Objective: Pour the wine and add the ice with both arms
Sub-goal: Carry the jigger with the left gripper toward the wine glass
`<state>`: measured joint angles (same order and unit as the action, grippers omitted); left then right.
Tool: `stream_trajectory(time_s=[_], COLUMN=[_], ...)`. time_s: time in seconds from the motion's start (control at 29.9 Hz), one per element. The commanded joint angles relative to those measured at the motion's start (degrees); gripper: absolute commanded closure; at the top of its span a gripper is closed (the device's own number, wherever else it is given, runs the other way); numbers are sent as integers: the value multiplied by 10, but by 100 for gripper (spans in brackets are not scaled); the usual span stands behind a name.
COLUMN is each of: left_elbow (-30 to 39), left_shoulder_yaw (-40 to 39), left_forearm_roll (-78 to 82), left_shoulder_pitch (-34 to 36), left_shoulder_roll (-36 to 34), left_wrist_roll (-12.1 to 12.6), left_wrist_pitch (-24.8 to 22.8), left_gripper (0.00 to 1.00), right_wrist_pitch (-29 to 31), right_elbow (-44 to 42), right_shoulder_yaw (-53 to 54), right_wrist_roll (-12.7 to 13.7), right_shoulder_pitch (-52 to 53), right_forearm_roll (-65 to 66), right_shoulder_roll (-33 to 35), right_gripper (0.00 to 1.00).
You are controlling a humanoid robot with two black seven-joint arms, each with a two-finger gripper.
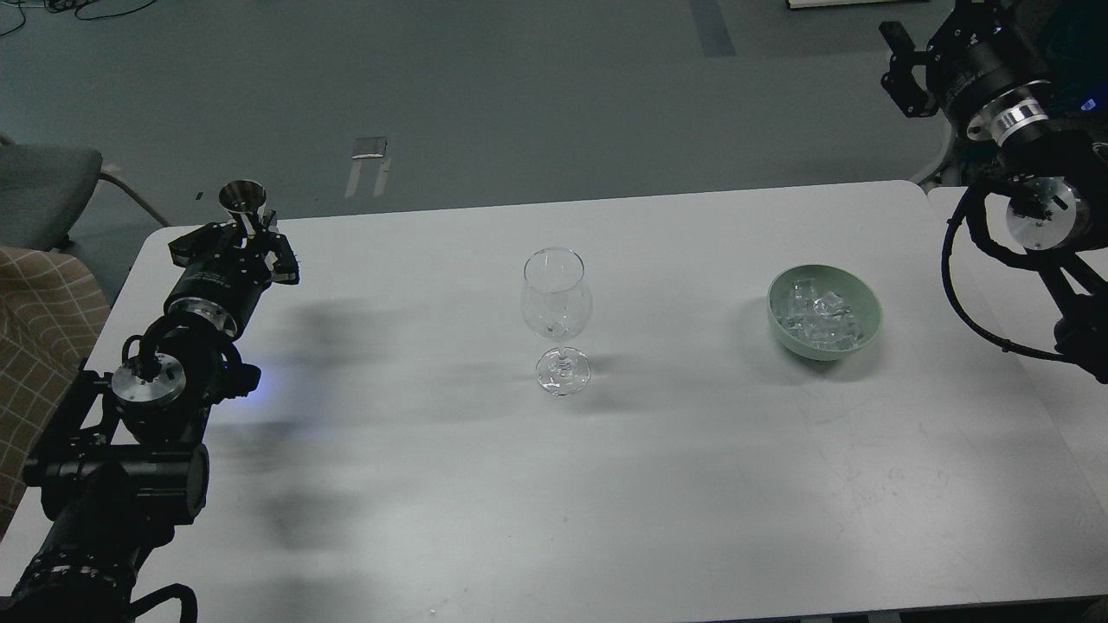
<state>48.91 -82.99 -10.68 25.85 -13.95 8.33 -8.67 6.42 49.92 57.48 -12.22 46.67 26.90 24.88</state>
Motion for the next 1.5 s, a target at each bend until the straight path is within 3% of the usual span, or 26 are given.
stream_trajectory(time_s=[0.0, 0.23, 0.53, 0.77, 1.04, 1.47], left_elbow=[58, 166, 313, 398, 407, 407], left_shoulder_yaw=[4, 4, 5, 5, 11, 40], left_forearm_roll=[0, 0, 0, 3, 24, 84], left_shoulder_pitch=[-19, -71, -182, -203, -191, -137], left_shoulder_roll=[-4, -13, -12, -2, 34, 88], left_wrist_roll=[6, 28, 74, 77, 76, 75], left_wrist_pitch=[28, 73, 119, 205, 255, 280], left_gripper=[100, 100, 100, 100, 100, 100], right_wrist_pitch=[0, 0, 0, 0, 0, 0], right_elbow=[0, 0, 0, 0, 0, 0], right_shoulder_yaw=[0, 0, -1, -1, -1, 0], right_wrist_roll=[0, -1, -2, -2, -2, -3], right_shoulder_pitch=[0, -2, -3, -3, -3, -7], right_forearm_roll=[0, 0, 0, 0, 0, 0], right_shoulder_roll=[0, 0, -5, -8, -9, -8], right_gripper=[0, 0, 0, 0, 0, 0])
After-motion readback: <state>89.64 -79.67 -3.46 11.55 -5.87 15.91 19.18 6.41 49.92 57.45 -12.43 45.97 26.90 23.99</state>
